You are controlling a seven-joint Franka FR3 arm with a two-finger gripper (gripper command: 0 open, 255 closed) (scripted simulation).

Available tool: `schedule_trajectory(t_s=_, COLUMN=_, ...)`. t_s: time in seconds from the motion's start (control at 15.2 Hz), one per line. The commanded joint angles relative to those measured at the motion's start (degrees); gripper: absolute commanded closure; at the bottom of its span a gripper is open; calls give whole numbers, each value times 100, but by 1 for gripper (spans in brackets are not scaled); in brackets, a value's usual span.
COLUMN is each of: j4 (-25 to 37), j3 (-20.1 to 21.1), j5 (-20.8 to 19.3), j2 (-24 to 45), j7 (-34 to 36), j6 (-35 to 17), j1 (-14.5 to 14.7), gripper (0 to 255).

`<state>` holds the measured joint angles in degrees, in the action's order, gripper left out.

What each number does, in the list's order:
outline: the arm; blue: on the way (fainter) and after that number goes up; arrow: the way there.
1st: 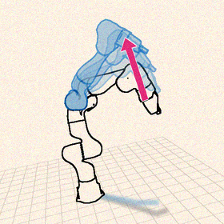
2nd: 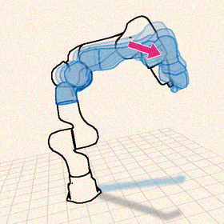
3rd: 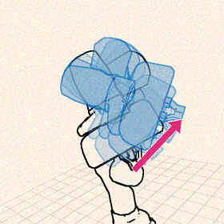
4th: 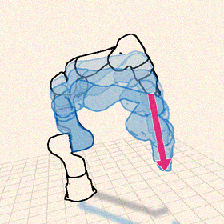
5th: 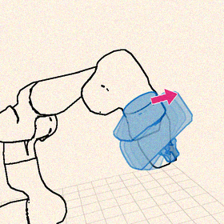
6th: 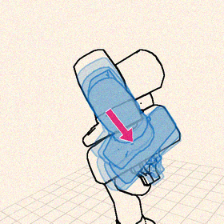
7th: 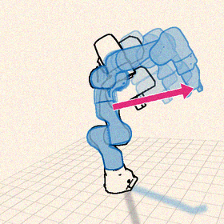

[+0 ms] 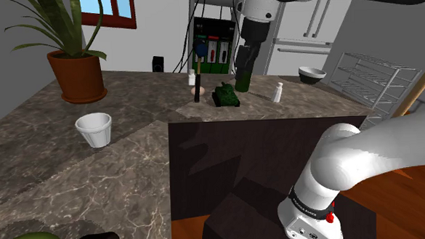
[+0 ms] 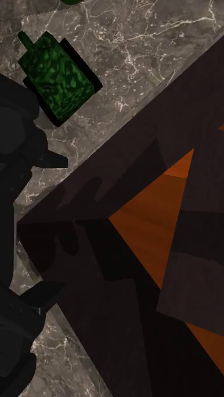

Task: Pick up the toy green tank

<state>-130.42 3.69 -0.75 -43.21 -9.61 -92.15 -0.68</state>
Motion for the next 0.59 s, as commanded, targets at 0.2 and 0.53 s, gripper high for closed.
schedule_trajectory(t_s=0.2, j4=4, j3=-242, j5=-127, j2=385, j7=-219, j6=-370, j1=-113, gripper=0)
schedule_trajectory(t_s=0.53, j4=149, j3=-632, j5=-277, j2=1125, j7=-574, j6=-952, j1=-282, gripper=0)
